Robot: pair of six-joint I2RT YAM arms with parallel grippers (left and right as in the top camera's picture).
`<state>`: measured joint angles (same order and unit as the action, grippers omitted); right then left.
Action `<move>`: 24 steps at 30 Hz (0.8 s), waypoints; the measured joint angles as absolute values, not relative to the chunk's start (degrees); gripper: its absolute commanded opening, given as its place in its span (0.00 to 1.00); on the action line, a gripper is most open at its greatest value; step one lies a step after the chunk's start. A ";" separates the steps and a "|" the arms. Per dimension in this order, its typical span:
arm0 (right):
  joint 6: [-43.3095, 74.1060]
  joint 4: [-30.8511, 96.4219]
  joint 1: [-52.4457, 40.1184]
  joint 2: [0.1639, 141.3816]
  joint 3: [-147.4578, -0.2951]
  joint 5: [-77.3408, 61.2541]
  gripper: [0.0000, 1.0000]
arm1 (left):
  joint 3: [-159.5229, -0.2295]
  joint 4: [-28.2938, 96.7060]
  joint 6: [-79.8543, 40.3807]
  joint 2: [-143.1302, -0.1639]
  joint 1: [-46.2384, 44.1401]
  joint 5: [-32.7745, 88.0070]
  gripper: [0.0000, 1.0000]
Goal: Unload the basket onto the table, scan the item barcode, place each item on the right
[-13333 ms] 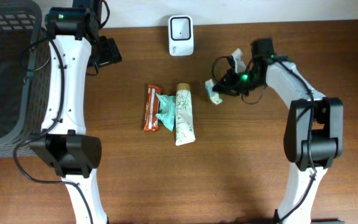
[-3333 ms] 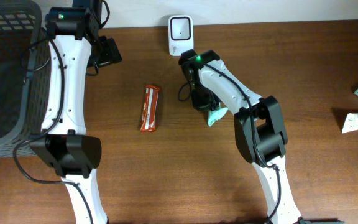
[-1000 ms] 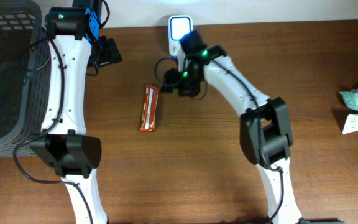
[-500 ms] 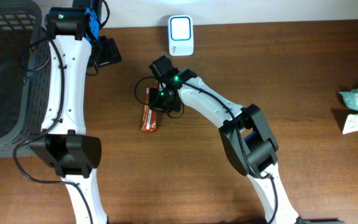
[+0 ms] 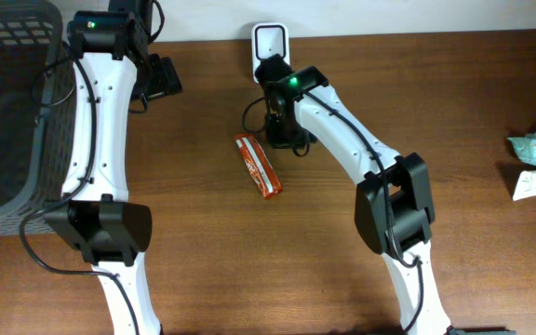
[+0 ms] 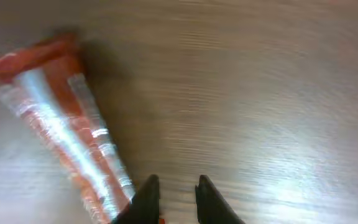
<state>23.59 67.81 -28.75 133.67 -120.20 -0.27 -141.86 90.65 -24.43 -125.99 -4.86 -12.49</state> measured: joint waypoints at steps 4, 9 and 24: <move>13.04 65.21 -33.34 133.67 -119.96 -2.68 0.47 | -141.86 90.65 -24.43 -125.99 -4.86 -12.49 0.99; 9.50 59.24 -39.03 133.64 -113.91 4.80 0.58 | -141.86 90.65 -24.43 -125.99 -4.86 -12.51 0.99; 10.09 50.54 -40.51 132.38 -104.42 17.93 0.61 | -141.86 90.67 -24.43 -125.99 -4.86 -12.49 0.99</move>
<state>10.09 50.54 -40.51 132.38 -104.42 17.93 -141.86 90.67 -24.43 -125.99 -4.86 -12.49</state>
